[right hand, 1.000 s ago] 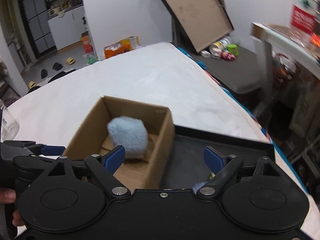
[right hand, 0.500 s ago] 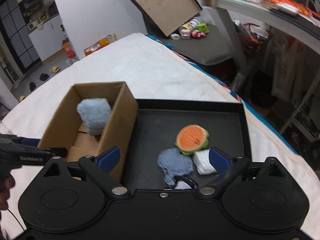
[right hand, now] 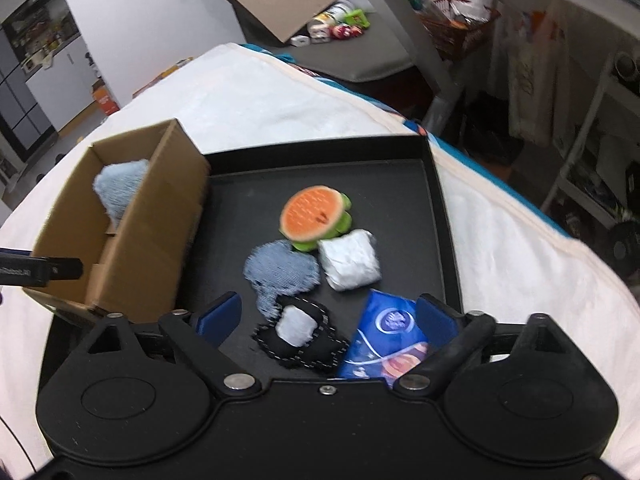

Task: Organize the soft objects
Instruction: 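Grasp the blue Vinda tissue pack with the right gripper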

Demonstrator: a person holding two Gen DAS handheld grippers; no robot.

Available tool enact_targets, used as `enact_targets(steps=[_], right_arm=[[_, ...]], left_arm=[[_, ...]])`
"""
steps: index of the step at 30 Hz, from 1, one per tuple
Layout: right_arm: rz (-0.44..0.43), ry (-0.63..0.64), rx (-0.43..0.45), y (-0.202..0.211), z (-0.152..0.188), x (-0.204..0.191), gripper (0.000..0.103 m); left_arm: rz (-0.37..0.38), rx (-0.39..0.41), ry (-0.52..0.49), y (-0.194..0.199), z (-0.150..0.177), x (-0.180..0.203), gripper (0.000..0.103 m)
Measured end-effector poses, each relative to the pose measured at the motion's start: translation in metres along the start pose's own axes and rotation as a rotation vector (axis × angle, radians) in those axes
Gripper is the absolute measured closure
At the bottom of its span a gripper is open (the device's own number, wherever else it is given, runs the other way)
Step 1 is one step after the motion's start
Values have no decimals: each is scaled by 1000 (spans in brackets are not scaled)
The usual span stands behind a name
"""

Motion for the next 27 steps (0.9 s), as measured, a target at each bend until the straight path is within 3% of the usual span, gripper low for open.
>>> enact_targets(steps=[11,21,24,27], right_arm=[[90,-70,-24,-23,19,26,41],[171,-75,-87,-45,31,30,40],[202,-18,-81,-47,31,25,46],[181,-48,-80,-44,27,26,48]], left_arm=[[-18,-12,-10,-6,-2,3,15],[-16,-13,-11,-6,-1,2,15],[-15,-12,-11,-6,-1,2,15],[-7,-10,-5,-5,-1,1,15]])
Point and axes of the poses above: each gripper's, at about its wrist camera, not at the fingertips, and y roughly against the way its jaws point, x to its right, z to its underside, the point moved 4 cm from there along -y, roughly the way its jaws point, and after that the axes turned 7 degrees about x, right-handed, at the moved point
